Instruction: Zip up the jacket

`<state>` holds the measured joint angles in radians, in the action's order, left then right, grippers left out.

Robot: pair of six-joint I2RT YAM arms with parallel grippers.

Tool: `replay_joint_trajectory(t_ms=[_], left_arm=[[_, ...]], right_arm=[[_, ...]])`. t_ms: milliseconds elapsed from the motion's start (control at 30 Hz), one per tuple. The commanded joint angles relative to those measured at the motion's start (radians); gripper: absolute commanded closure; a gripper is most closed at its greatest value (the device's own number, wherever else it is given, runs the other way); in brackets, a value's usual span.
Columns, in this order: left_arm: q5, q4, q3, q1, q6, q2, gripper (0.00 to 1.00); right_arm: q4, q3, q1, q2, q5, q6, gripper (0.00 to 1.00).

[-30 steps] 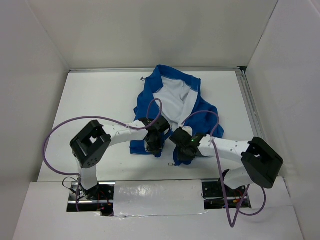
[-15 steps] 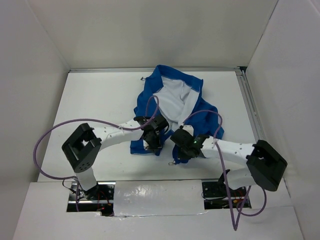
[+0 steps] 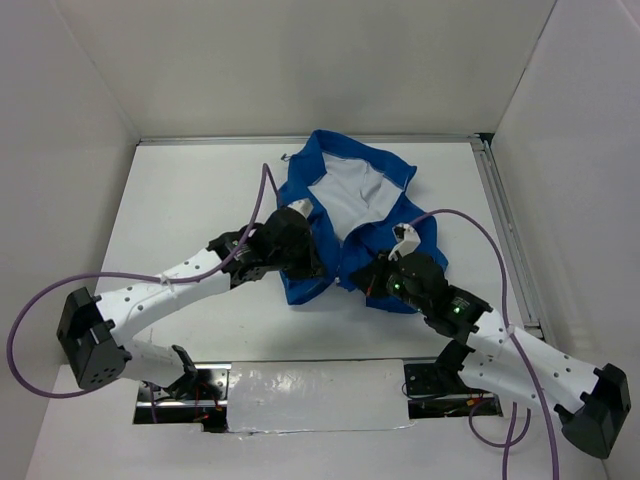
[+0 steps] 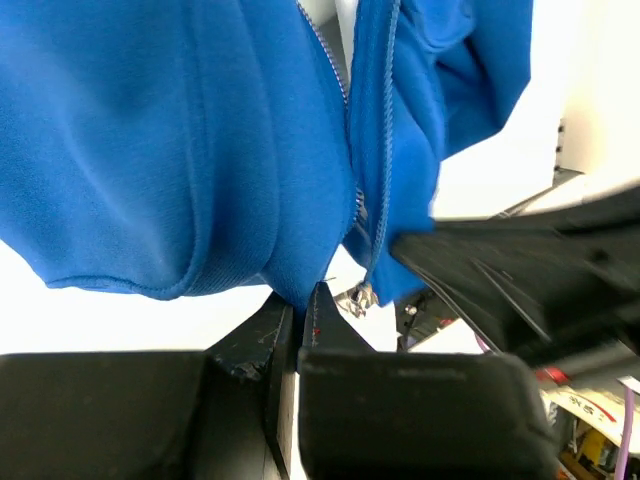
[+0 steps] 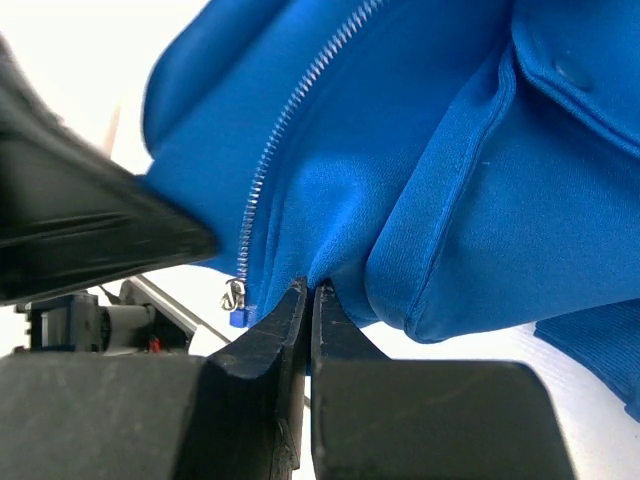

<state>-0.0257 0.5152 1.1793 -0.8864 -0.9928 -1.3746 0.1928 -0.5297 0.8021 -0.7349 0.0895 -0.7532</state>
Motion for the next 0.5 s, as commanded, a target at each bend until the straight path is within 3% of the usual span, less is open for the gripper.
replay_joint_trajectory(t_ms=[0, 200, 467], left_arm=[[0.038, -0.069, -0.055, -0.005, -0.001, 0.04, 1.0], [0.043, -0.126, -0.122, -0.005, -0.035, 0.077, 1.0], [-0.005, -0.102, -0.202, -0.005, -0.067, 0.023, 1.0]], right_arm=[[-0.058, 0.051, -0.003, 0.008, -0.019, -0.001, 1.0], [-0.228, 0.152, 0.002, 0.084, -0.062, -0.061, 1.0], [0.049, 0.114, 0.052, -0.055, 0.068, -0.02, 1.0]])
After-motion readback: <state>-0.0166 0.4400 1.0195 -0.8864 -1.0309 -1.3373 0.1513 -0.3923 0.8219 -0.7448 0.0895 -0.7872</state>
